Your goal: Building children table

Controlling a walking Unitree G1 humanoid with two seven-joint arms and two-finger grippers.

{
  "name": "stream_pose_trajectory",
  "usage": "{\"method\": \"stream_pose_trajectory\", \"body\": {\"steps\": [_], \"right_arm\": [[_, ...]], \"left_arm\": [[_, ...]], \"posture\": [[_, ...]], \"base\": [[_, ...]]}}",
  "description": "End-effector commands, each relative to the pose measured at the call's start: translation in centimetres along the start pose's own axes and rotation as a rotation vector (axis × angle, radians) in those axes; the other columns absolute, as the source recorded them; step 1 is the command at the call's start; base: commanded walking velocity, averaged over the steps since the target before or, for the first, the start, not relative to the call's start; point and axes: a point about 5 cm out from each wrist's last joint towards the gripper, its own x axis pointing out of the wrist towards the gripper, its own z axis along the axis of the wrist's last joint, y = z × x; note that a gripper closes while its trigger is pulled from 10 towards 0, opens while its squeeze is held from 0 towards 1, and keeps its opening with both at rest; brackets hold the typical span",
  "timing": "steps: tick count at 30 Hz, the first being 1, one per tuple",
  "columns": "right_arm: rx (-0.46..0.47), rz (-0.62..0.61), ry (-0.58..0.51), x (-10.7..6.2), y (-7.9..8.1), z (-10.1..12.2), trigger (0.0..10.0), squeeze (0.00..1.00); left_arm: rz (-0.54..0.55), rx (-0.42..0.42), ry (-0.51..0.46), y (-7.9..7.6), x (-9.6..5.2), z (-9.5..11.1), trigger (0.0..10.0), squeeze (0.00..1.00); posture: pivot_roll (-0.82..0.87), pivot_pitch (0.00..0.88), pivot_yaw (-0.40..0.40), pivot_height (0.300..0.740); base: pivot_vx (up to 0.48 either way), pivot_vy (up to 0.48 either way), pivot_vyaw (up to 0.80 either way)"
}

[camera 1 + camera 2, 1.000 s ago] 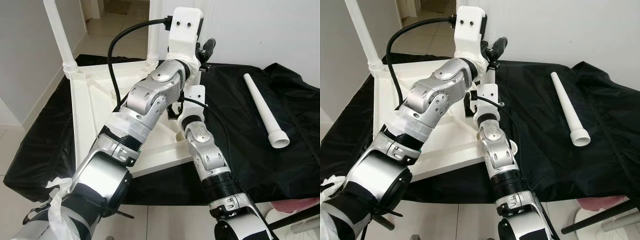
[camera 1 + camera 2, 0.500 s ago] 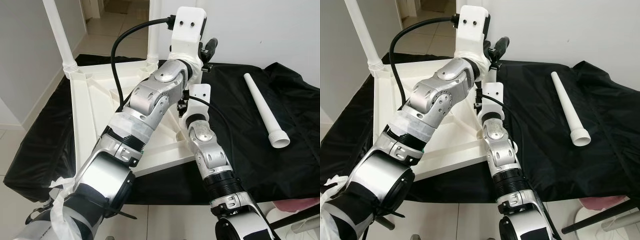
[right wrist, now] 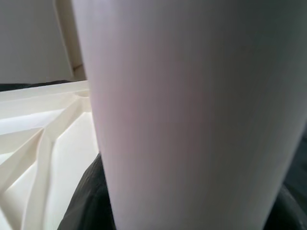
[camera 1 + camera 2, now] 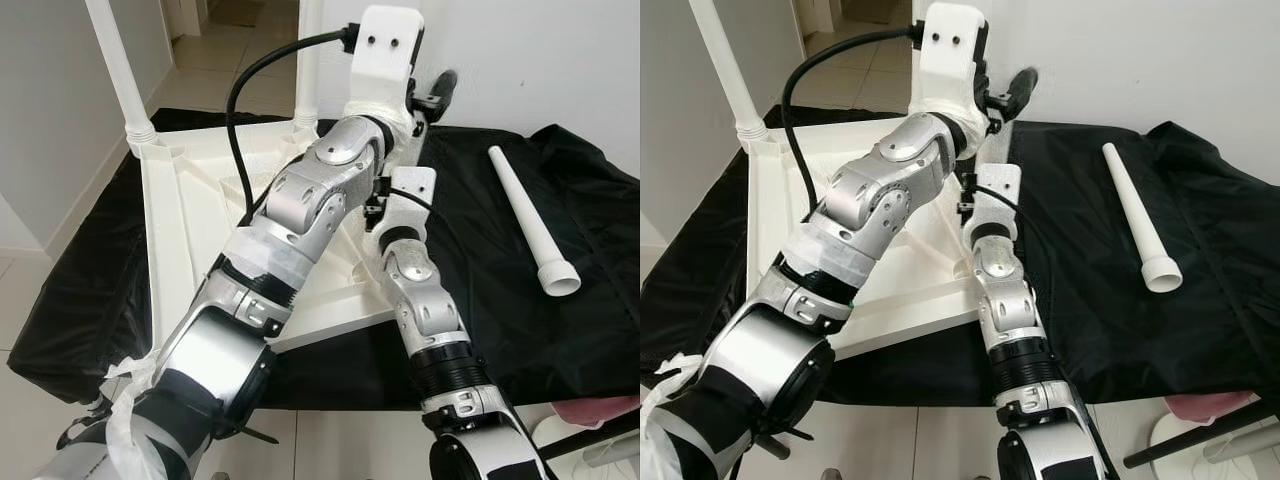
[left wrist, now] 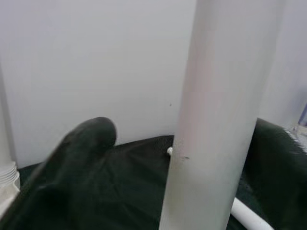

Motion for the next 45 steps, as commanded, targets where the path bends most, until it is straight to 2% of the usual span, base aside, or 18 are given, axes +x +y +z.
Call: {"method": "stream_pose_trajectory", "body": {"steps": [1,5,6,10,16,21,24,26,27,28,30,35,39,40,42,44,45], "right_arm": [[0.01,-0.025,-0.004,0.3,-0.6,0.4,10.0,0.0],[0.024,-0.071,-0.01,0.5,-1.9,0.7,10.0,0.0],[0.026,-0.08,-0.011,0.6,-2.2,0.7,10.0,0.0],[0.035,-0.096,-0.018,0.6,-2.8,0.7,10.0,0.0],[0.062,-0.106,-0.067,0.4,-3.5,1.2,10.0,0.0],[0.066,-0.097,-0.098,0.1,-4.3,1.5,10.0,0.0],[0.065,-0.095,-0.109,-0.1,-4.5,1.6,10.0,0.0],[0.058,-0.077,-0.126,-0.6,-4.9,1.6,10.0,0.0],[0.056,-0.028,-0.156,-1.1,-4.9,1.6,10.0,0.0],[0.056,-0.028,-0.156,-1.1,-4.9,1.6,10.0,0.0],[0.053,-0.002,-0.162,-1.5,-5.1,1.2,10.0,0.0],[0.072,0.008,-0.166,-1.9,-5.6,0.9,10.0,0.0],[0.034,0.041,-0.198,-1.9,-5.8,1.3,10.0,0.0],[0.034,0.041,-0.198,-1.9,-5.8,1.3,10.0,0.0],[0.016,0.045,-0.187,-2.0,-6.0,1.1,10.0,0.0],[0.016,0.045,-0.187,-2.0,-6.0,1.1,10.0,0.0],[-0.013,0.06,-0.173,-2.1,-6.0,0.8,10.0,0.0]], "left_arm": [[-0.171,0.015,-0.023,-1.3,-0.3,0.2,10.0,1.0],[-0.245,0.059,-0.037,-2.2,-0.8,0.3,10.0,1.0],[-0.26,0.056,-0.044,-2.4,-0.9,0.4,10.0,0.0],[-0.298,0.028,-0.069,-2.8,-1.3,0.7,10.0,0.0],[-0.26,-0.036,-0.075,-1.8,-1.8,0.4,10.0,0.0],[-0.169,-0.082,-0.067,0.5,-2.6,-0.6,10.0,0.0],[-0.147,-0.085,-0.068,0.9,-2.8,-0.8,10.0,0.0],[-0.094,-0.066,-0.061,1.9,-3.2,-1.5,10.0,0.0],[-0.004,-0.044,-0.009,3.2,-3.6,-2.7,10.0,0.0],[-0.004,-0.044,-0.009,3.2,-3.6,-2.7,10.0,0.0],[0.062,-0.028,0.036,4.2,-4.1,-3.8,10.0,0.0],[0.083,0.019,0.037,4.9,-5.3,-4.9,10.0,0.0],[0.064,0.084,0.062,6.4,-7.1,-6.3,10.0,0.0],[0.064,0.084,0.062,6.4,-7.1,-6.3,10.0,0.0],[0.062,0.149,0.046,6.7,-7.6,-6.4,10.0,0.0],[0.062,0.149,0.046,6.7,-7.6,-6.4,10.0,0.0],[0.08,0.174,0.039,7.0,-7.9,-6.5,10.0,0.0]], "posture": [[-0.01,0.0,-0.031,0.74],[-0.01,0.0,-0.027,0.74],[-0.01,0.0,-0.026,0.74],[-0.01,0.0,-0.023,0.74],[-0.02,0.0,-0.017,0.74],[-0.03,0.0,-0.013,0.74],[-0.03,0.0,-0.016,0.74],[-0.03,0.0,-0.026,0.74],[-0.02,0.0,-0.033,0.74],[-0.02,0.0,-0.033,0.74],[-0.02,0.0,-0.035,0.74],[-0.02,0.0,-0.035,0.74],[-0.03,0.0,-0.038,0.74],[-0.03,0.0,-0.038,0.74],[-0.02,0.0,-0.044,0.74],[-0.02,0.0,-0.044,0.74],[-0.02,0.0,-0.045,0.74]], "base": [[0.0,0.0,0.0],[0.0,0.0,0.0],[0.0,0.0,0.0],[0.0,0.0,0.0],[0.0,0.0,0.0],[0.0,0.0,0.0],[0.0,0.0,0.0],[0.0,0.0,0.0],[0.0,0.0,0.0],[0.0,0.0,0.0],[0.0,0.0,0.0],[0.0,0.0,0.0],[0.0,0.0,0.0],[0.0,0.0,0.0],[0.0,0.0,0.0],[0.0,0.0,0.0],[0.0,0.0,0.0]]}}
